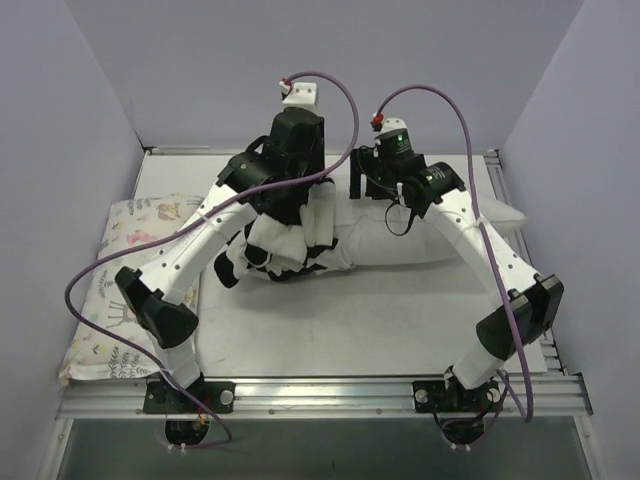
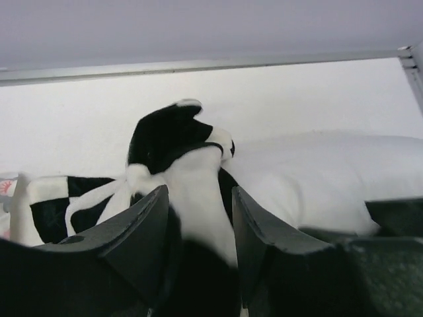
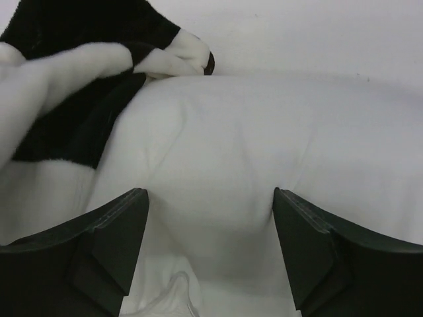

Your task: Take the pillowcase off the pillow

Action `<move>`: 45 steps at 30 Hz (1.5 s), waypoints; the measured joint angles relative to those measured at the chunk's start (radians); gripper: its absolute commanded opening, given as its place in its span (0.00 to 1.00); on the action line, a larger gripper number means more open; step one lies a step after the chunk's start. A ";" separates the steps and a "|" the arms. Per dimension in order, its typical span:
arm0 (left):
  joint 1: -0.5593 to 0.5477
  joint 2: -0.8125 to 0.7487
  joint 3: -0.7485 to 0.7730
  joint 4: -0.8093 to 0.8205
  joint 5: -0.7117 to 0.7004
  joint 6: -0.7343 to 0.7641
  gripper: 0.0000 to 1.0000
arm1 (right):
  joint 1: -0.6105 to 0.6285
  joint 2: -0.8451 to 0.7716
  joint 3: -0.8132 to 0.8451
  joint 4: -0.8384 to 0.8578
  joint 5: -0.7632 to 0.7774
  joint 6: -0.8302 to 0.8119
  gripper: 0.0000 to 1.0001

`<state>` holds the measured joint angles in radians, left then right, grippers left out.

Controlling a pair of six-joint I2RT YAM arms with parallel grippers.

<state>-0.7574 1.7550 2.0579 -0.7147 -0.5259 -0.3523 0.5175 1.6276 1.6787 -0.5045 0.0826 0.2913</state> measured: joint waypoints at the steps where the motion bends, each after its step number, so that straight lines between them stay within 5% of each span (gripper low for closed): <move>1: 0.022 0.047 0.042 -0.008 0.018 -0.002 0.51 | 0.010 -0.012 -0.004 -0.001 0.008 -0.002 0.80; 10: 0.193 0.437 0.272 -0.149 0.196 -0.013 0.55 | 0.158 -0.431 -0.321 0.055 0.134 0.016 0.88; 14: 0.185 0.446 0.178 -0.180 0.236 -0.026 0.76 | 0.323 -0.637 -0.544 0.097 0.208 0.032 0.93; 18: 0.145 0.327 -0.028 -0.142 0.235 -0.025 0.83 | 0.515 -0.742 -0.751 0.095 0.293 0.066 0.95; 23: 0.101 0.072 -0.205 -0.090 0.205 -0.010 0.86 | 0.742 -0.739 -0.880 0.051 0.477 0.148 0.97; 34: -0.078 -0.541 -0.616 0.106 0.083 -0.006 0.88 | 0.927 -0.737 -0.882 -0.084 0.754 0.367 1.00; 39: -0.135 -0.507 -0.760 0.212 0.108 0.000 0.89 | 1.061 -0.669 -0.845 -0.266 0.822 0.603 1.00; 45: -0.129 -0.286 -0.727 0.319 0.135 0.041 0.89 | 1.209 -0.501 -0.845 -0.441 0.838 0.912 1.00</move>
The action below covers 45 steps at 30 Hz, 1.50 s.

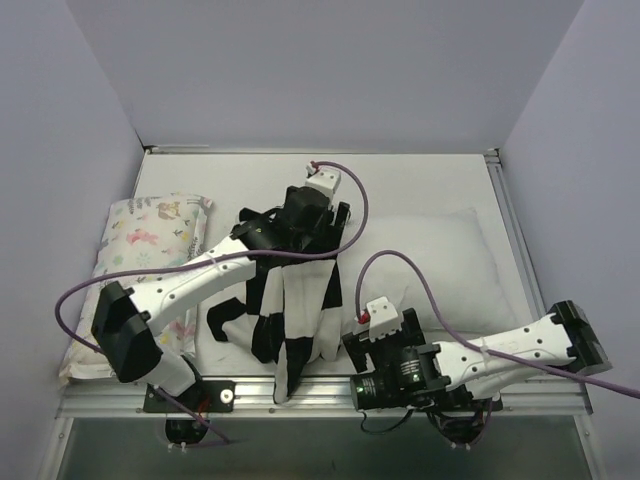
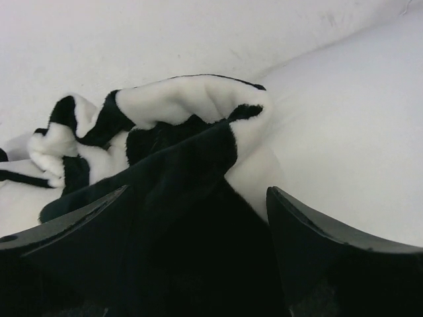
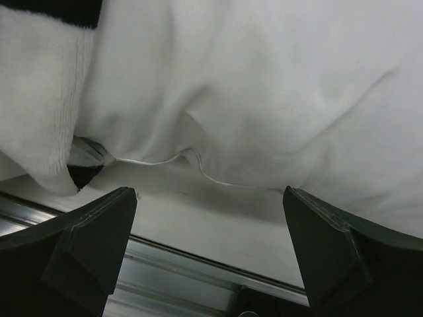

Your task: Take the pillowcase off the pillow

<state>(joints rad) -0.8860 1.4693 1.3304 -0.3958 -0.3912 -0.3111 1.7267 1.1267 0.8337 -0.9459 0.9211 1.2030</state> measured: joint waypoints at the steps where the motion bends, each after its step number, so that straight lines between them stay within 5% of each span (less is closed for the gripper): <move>1: 0.004 0.041 0.019 0.003 0.005 0.006 0.89 | 0.002 0.026 -0.001 -0.012 0.003 0.032 1.00; 6: 0.047 0.165 0.077 0.011 0.016 0.012 0.89 | -0.093 0.093 -0.048 0.016 0.018 0.062 1.00; 13: 0.124 0.173 0.118 0.007 0.051 0.009 0.89 | -0.357 -0.040 -0.206 0.342 -0.087 -0.262 0.98; 15: 0.141 0.194 0.151 0.001 0.063 0.010 0.88 | -0.418 -0.053 -0.225 0.435 -0.138 -0.356 0.80; 16: 0.148 0.211 0.171 0.001 0.068 0.010 0.88 | -0.443 -0.051 -0.232 0.478 -0.161 -0.402 0.61; 17: 0.154 0.229 0.188 -0.001 0.075 0.010 0.88 | -0.463 -0.049 -0.238 0.515 -0.183 -0.442 0.13; 18: 0.159 0.249 0.201 -0.002 0.080 0.010 0.88 | -0.481 -0.045 -0.239 0.543 -0.200 -0.476 0.01; 25: 0.182 0.375 0.276 -0.055 0.121 0.037 0.85 | -0.454 -0.104 -0.068 0.480 -0.273 -0.619 0.00; 31: 0.174 0.386 0.371 -0.170 0.254 0.068 0.84 | -0.404 -0.121 0.473 0.266 -0.321 -0.720 0.00; 36: 0.159 0.356 0.426 -0.241 0.330 0.076 0.86 | -0.766 -0.065 0.636 0.260 -0.513 -0.782 0.00; 45: 0.184 0.175 0.483 -0.294 0.116 0.047 0.88 | -1.190 0.195 0.297 0.545 -0.712 -0.794 0.00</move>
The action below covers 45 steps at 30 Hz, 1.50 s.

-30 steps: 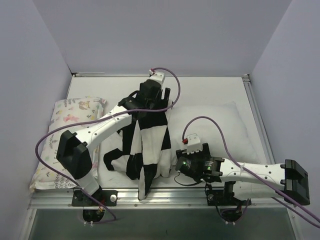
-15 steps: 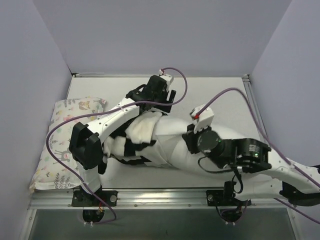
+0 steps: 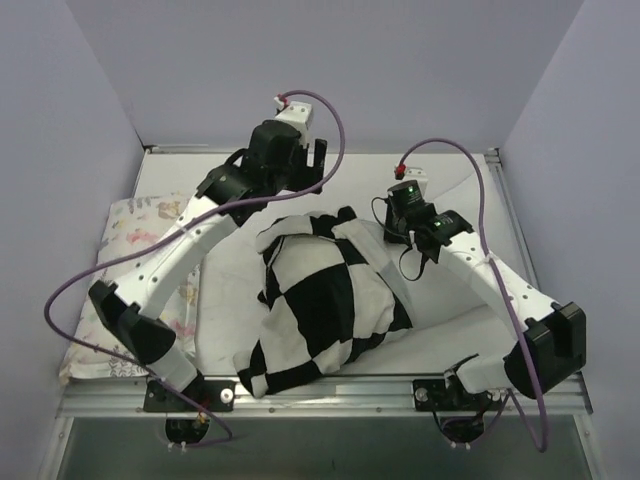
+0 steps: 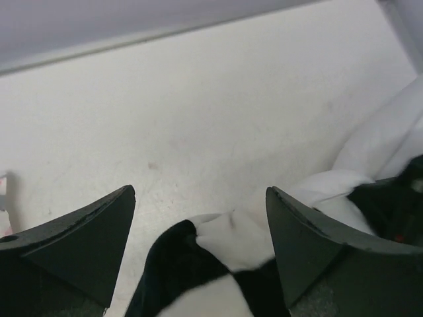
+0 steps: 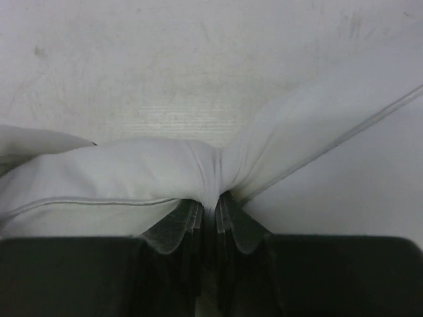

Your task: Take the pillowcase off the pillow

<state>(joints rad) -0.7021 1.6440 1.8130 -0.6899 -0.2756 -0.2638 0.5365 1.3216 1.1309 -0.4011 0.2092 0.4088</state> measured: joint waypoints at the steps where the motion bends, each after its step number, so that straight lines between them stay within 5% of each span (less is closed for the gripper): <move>1: -0.002 -0.017 0.029 0.002 -0.016 -0.003 0.88 | -0.026 0.047 0.010 0.045 -0.024 0.008 0.00; 3: -0.018 -0.061 0.070 0.010 -0.054 -0.006 0.88 | -0.063 0.119 0.045 0.079 -0.063 0.026 0.00; 7: -0.122 -0.174 0.048 0.024 -0.133 -0.030 0.88 | -0.106 0.234 0.116 0.101 -0.111 0.053 0.35; 13: -0.241 -0.341 -0.329 0.088 -0.166 -0.159 0.88 | -0.134 0.276 0.244 0.092 -0.140 0.063 0.73; 20: -0.311 -0.242 -0.601 0.151 -0.161 -0.272 0.86 | -0.128 0.167 0.316 0.025 -0.142 0.050 0.84; 22: -0.287 -0.235 -0.616 0.172 -0.161 -0.289 0.80 | -0.119 0.094 0.299 0.006 -0.139 0.047 0.85; 30: -0.083 -0.242 -0.628 0.236 -0.088 -0.291 0.14 | 0.088 -0.246 -0.057 -0.027 -0.039 0.060 0.94; 33: -0.034 -0.238 -0.609 0.226 -0.067 -0.267 0.02 | 0.056 -0.222 -0.161 -0.031 -0.005 0.072 0.96; 36: -0.011 -0.223 -0.561 0.206 -0.050 -0.240 0.00 | 0.023 -0.185 -0.204 -0.010 -0.006 0.082 0.98; 38: 0.000 -0.206 -0.528 0.198 -0.041 -0.220 0.00 | 0.007 -0.204 -0.206 0.006 -0.014 0.086 0.96; 40: 0.023 -0.191 -0.503 0.192 -0.027 -0.208 0.00 | -0.011 -0.230 -0.205 0.024 -0.043 0.087 0.79; 41: 0.036 -0.180 -0.487 0.185 -0.018 -0.198 0.00 | -0.021 -0.238 -0.205 0.033 -0.063 0.089 0.68; 42: 0.048 -0.167 -0.462 0.168 -0.005 -0.189 0.00 | -0.027 -0.240 -0.205 0.046 -0.090 0.093 0.43; 45: 0.064 -0.119 -0.363 0.138 0.031 -0.154 0.02 | -0.017 -0.237 -0.215 0.100 -0.160 0.131 0.12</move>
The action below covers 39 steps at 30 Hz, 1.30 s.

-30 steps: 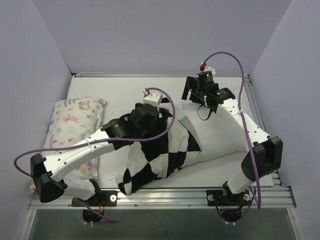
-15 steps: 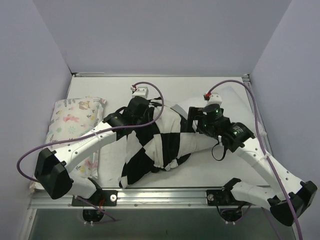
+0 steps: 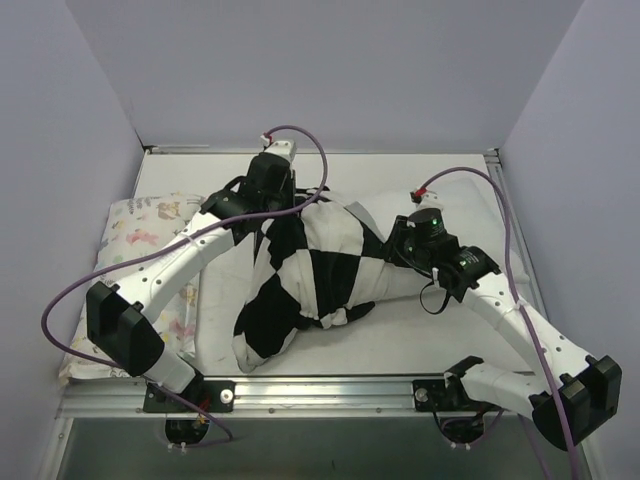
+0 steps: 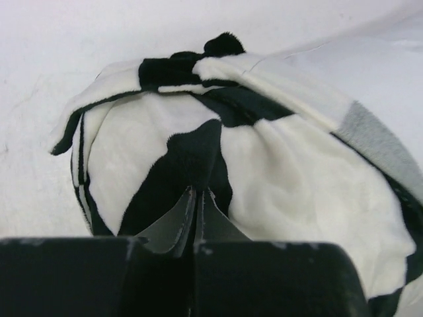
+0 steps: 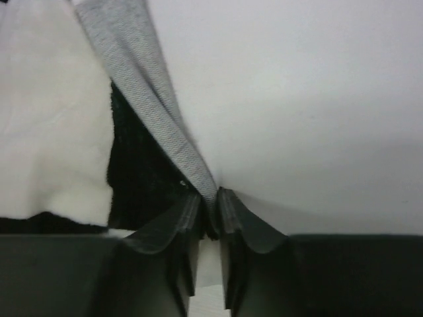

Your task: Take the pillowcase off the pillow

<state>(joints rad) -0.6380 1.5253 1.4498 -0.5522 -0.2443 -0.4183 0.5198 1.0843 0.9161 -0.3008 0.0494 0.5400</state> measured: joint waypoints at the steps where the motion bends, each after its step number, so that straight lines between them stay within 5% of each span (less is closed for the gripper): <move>1: 0.001 0.015 0.034 -0.010 0.010 0.012 0.09 | 0.010 0.001 -0.004 0.017 -0.018 0.010 0.08; 2: 0.002 0.026 0.063 -0.019 0.018 0.023 0.42 | 0.020 0.006 -0.007 0.032 -0.030 0.026 0.06; 3: 0.002 0.031 0.085 -0.027 0.025 0.036 0.64 | 0.027 0.011 -0.009 0.044 -0.039 0.038 0.01; 4: 0.002 0.033 0.099 -0.030 0.035 0.043 0.75 | 0.032 0.019 -0.012 0.059 -0.051 0.049 0.01; 5: 0.000 0.031 0.109 -0.031 0.040 0.042 0.97 | 0.034 0.024 -0.018 0.078 -0.068 0.064 0.00; 14: -0.251 -0.119 -0.087 -0.023 -0.032 -0.013 0.97 | 0.092 0.026 -0.032 0.162 -0.130 0.124 0.03; 17: -0.272 -0.135 -0.181 0.011 -0.034 -0.045 0.97 | 0.106 0.027 -0.029 0.166 -0.138 0.126 0.17; 18: -0.272 -0.132 -0.206 0.022 -0.038 -0.053 0.97 | 0.109 0.029 -0.029 0.165 -0.138 0.127 0.36; 21: -0.270 -0.106 -0.229 0.036 -0.065 -0.077 0.67 | 0.117 0.033 -0.028 0.166 -0.137 0.124 0.75; 23: -0.270 -0.095 -0.229 0.043 -0.092 -0.085 0.27 | 0.121 0.026 -0.026 0.153 -0.111 0.116 0.84; 26: -0.268 -0.091 -0.229 0.050 -0.122 -0.093 0.01 | 0.129 -0.010 -0.022 0.098 -0.031 0.098 0.91; 34: -0.268 -0.098 -0.229 0.051 -0.150 -0.097 0.00 | 0.121 -0.007 -0.006 -0.004 0.157 0.061 0.97; 37: -0.257 -0.113 -0.229 0.049 -0.149 -0.095 0.00 | 0.101 0.077 0.012 -0.002 0.163 0.044 0.78; 38: -0.250 -0.119 -0.229 0.048 -0.149 -0.093 0.00 | 0.093 0.110 0.025 -0.002 0.163 0.035 0.31; 39: -0.242 -0.127 -0.229 0.047 -0.149 -0.091 0.00 | 0.081 0.140 0.041 -0.001 0.159 0.025 0.08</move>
<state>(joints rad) -0.8803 1.3983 1.2213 -0.5053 -0.3935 -0.5095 0.6010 1.2240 0.9573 -0.3019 0.2085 0.5648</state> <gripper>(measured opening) 0.012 0.719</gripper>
